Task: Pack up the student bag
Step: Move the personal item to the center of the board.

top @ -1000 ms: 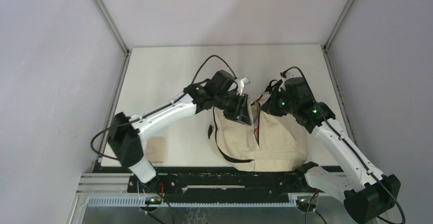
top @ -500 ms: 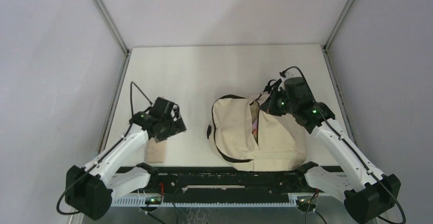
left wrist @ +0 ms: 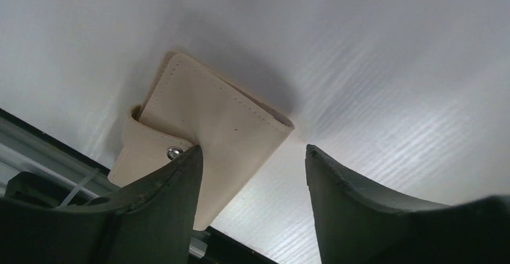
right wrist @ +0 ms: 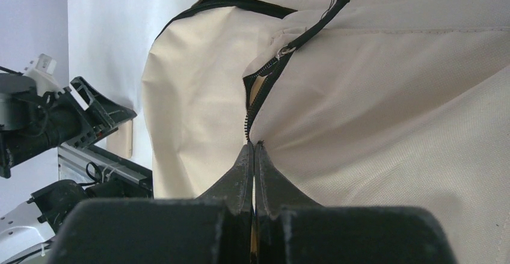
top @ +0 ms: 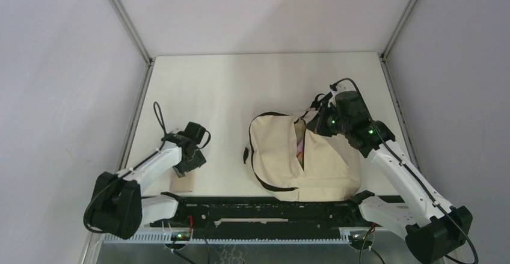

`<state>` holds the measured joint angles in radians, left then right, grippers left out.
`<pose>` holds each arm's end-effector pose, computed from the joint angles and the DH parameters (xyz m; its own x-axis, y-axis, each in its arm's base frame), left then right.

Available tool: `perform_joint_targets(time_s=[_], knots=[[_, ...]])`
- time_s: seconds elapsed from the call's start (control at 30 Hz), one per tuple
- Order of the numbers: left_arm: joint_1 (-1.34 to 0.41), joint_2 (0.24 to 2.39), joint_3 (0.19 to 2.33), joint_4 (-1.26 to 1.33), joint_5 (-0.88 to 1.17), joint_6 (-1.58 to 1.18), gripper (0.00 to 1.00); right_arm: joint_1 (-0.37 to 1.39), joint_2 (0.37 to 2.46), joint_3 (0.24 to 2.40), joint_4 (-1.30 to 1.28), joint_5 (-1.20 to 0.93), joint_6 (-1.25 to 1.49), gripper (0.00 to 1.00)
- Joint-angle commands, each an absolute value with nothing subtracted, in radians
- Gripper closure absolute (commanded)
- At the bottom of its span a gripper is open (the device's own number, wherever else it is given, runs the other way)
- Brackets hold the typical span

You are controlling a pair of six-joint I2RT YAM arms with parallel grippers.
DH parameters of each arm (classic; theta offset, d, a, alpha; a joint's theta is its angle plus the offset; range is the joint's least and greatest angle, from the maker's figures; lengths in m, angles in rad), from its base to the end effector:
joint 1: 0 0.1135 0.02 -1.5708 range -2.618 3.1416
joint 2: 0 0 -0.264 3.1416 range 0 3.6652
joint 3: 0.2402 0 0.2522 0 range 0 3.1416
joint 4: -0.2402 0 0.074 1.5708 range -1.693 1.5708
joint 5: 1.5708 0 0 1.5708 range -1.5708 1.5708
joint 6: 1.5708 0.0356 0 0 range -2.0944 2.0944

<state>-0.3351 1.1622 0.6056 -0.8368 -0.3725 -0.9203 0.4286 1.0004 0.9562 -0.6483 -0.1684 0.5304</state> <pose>0.1683 -0.0449 0.1718 -0.7584 -0.5207 -0.3919 -0.5909 0.8031 0.0765 0.1874 0.0922 0.3152 -0.7675 0.1976 -0.6098 -0.1609 0.8615 0.4817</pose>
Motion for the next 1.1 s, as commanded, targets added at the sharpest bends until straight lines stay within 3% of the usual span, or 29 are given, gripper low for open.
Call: perform_joint_targets(time_s=[0.0, 0.13, 0.27, 0.3, 0.47, 0.7, 0.73, 0.87, 0.93, 1.07], knots=[[-0.328, 1.249, 0.587, -0.805, -0.407, -0.967, 0.37, 0.444, 0.967, 0.971, -0.566, -0.189, 0.564, 1.00], [-0.323, 1.325, 0.608, -0.805, -0.415, -0.969, 0.56, 0.446, 0.964, 0.971, -0.567, -0.183, 0.563, 1.00], [-0.323, 1.330, 0.616, -0.754, -0.373, -0.921, 0.95, 0.447, 0.957, 0.971, -0.580, -0.169, 0.560, 1.00], [-0.324, 1.329, 0.619, -0.724, -0.327, -0.894, 0.99, 0.447, 0.956, 0.971, -0.583, -0.167, 0.560, 1.00], [-0.368, 1.336, 0.698, -0.634, -0.127, -0.812, 1.00, 0.448, 0.963, 0.971, -0.576, -0.173, 0.563, 1.00], [-0.484, 1.467, 0.941, -0.629, -0.019, -0.859, 1.00, 0.455, 0.974, 0.971, -0.568, -0.176, 0.563, 1.00], [-0.487, 1.481, 0.967, -0.625, -0.010, -0.873, 0.97, 0.456, 0.974, 0.971, -0.568, -0.175, 0.562, 1.00], [-0.488, 1.496, 1.046, -0.592, 0.039, -0.887, 0.61, 0.456, 0.966, 0.971, -0.578, -0.169, 0.561, 1.00], [-0.485, 1.478, 1.077, -0.609, 0.020, -0.862, 0.36, 0.456, 0.961, 0.971, -0.585, -0.164, 0.557, 1.00], [-0.454, 1.429, 1.086, -0.657, -0.029, -0.811, 0.32, 0.456, 0.962, 0.970, -0.588, -0.155, 0.553, 1.00]])
